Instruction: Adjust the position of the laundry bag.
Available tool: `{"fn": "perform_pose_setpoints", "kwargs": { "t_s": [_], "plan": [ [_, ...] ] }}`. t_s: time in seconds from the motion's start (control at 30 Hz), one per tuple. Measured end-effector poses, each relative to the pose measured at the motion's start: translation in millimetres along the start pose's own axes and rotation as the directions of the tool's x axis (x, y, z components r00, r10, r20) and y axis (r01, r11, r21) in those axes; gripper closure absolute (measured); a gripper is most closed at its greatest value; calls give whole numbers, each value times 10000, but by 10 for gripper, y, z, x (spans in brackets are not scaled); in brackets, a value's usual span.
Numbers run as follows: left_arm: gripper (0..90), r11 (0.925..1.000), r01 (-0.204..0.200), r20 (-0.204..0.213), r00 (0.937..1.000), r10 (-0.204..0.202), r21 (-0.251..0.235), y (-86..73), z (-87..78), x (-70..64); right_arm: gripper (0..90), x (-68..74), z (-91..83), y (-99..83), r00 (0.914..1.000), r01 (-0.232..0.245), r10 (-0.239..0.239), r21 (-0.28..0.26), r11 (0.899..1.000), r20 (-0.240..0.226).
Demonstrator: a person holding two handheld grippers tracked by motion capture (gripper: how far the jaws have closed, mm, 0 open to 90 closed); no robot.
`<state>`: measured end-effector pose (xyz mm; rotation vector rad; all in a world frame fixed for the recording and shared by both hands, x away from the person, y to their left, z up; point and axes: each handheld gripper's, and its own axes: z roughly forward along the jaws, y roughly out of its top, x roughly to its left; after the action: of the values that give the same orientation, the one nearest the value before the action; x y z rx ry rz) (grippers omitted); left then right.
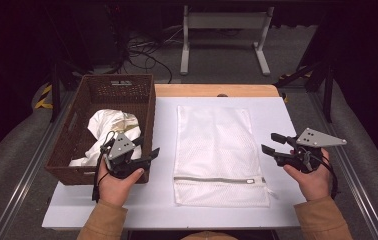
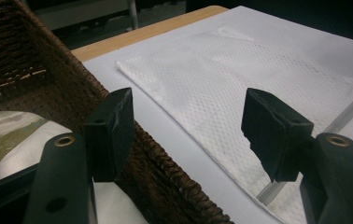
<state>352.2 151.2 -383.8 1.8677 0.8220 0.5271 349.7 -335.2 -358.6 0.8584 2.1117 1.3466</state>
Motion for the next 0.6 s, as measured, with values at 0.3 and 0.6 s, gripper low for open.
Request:
{"fn": "perform_pose_setpoints", "kwargs": {
  "t_s": [0.3,0.6],
  "plan": [
    [360,9991,-409,112,9991,408,83,56,8,-89,441,3,-17,9,10000,17,-18,-19,10000,-20],
    [362,9992,-393,635,9972,391,25,158,130,-226,438,-5,-63,7,10000,-19,19,9,10000,70]
  ]
}}
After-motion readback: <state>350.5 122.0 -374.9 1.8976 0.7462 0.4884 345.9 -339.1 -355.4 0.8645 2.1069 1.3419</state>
